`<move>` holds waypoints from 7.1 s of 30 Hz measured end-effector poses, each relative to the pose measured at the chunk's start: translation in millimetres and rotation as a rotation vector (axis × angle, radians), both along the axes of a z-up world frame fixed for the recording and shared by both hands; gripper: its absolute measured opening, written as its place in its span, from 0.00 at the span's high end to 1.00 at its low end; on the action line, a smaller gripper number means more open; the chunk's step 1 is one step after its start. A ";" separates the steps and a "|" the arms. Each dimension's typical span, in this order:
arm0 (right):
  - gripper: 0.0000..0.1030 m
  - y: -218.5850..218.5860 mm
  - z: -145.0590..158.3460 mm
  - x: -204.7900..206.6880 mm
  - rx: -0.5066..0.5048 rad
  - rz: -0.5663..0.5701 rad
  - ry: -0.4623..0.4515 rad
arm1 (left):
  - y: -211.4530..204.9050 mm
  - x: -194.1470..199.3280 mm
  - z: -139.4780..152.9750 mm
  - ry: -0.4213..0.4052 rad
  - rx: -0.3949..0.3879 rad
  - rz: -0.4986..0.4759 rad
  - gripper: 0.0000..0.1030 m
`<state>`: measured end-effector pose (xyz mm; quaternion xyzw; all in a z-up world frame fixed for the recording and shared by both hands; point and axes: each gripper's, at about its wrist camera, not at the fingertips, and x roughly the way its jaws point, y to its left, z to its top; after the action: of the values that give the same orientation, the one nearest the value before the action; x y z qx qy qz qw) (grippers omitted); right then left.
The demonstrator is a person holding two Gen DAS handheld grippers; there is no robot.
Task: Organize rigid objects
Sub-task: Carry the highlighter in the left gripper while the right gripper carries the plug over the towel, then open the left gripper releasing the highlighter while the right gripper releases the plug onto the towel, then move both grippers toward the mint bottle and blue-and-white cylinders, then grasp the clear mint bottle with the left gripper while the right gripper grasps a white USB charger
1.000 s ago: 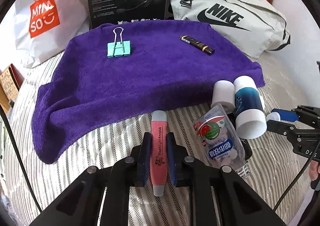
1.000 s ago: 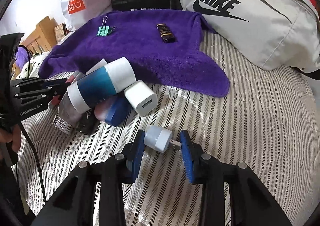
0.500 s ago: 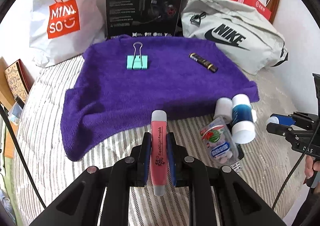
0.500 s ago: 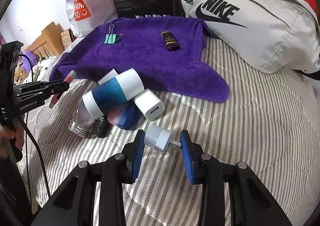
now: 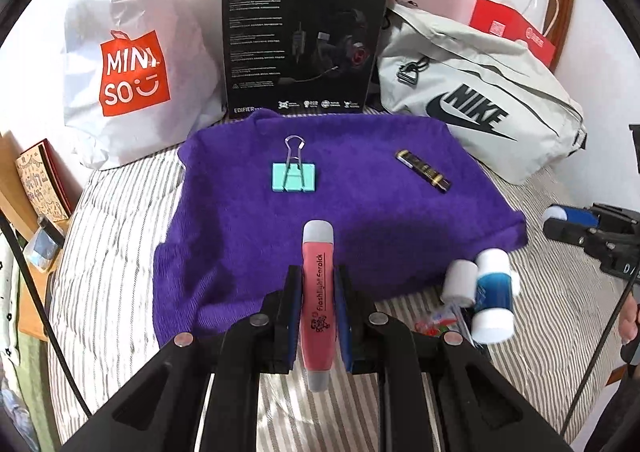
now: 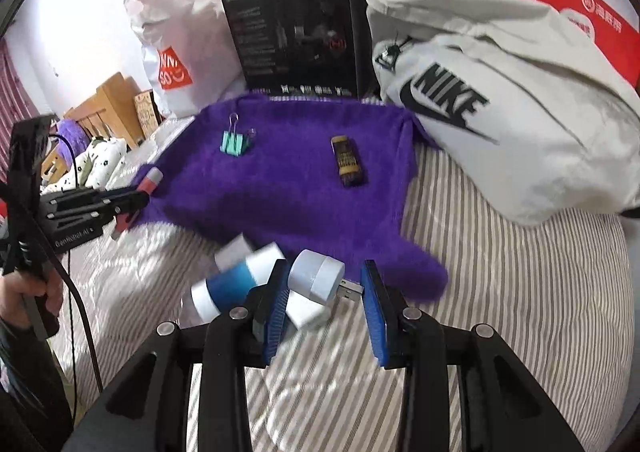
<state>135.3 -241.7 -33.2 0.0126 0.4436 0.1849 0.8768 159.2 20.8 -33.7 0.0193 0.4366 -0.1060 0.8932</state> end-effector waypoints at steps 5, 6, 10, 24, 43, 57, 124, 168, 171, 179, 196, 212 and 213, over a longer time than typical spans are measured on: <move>0.65 5.8 9.4 27.8 0.006 0.004 -0.015 | 5.4 17.5 -2.5 0.011 -0.003 0.012 0.85; 0.65 6.5 9.7 31.1 0.007 0.007 -0.016 | 6.6 20.9 -2.8 0.011 -0.003 0.016 0.85; 0.65 8.9 9.8 52.3 0.021 0.012 -0.006 | 13.8 36.8 -6.2 0.023 -0.010 0.033 0.85; 0.65 19.2 -6.0 116.9 -0.003 0.021 0.031 | 23.8 101.8 -12.2 0.025 -0.023 0.083 0.85; 0.65 30.0 -50.5 122.3 -0.042 0.066 0.106 | 27.3 116.3 -39.1 0.072 0.001 0.110 0.85; 0.65 42.9 -64.4 116.4 -0.108 0.092 0.117 | 18.6 125.6 -53.8 0.100 0.034 0.108 0.85; 0.10 -18.0 -24.5 -20.3 -0.022 -0.181 0.121 | -82.8 -27.1 -42.4 0.158 0.094 -0.118 0.15; 0.45 9.7 -62.0 -5.8 -0.033 -0.005 0.093 | -50.8 -35.8 -62.0 0.126 0.123 -0.084 0.60; 0.45 14.3 -61.6 -6.2 -0.065 0.022 0.079 | -50.3 -34.7 -61.7 0.126 0.124 -0.086 0.60; 0.55 24.7 -70.8 1.2 -0.082 0.060 0.075 | -50.1 -35.5 -61.2 0.123 0.121 -0.083 0.60; 0.72 15.3 -72.4 -23.4 -0.164 0.016 0.086 | -35.8 -45.9 -65.4 0.097 0.128 -0.080 0.59; 0.74 3.5 -67.5 -28.3 -0.141 0.009 0.080 | -30.0 -45.0 -53.6 0.079 0.106 -0.060 0.62; 0.74 0.1 -65.4 -29.2 -0.135 0.006 0.081 | -27.9 -45.8 -49.4 0.072 0.097 -0.059 0.62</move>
<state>106.1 -241.5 -98.6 -0.0406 0.4903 0.1565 0.8564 113.5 -7.1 -83.1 0.0716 0.4723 -0.1113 0.8714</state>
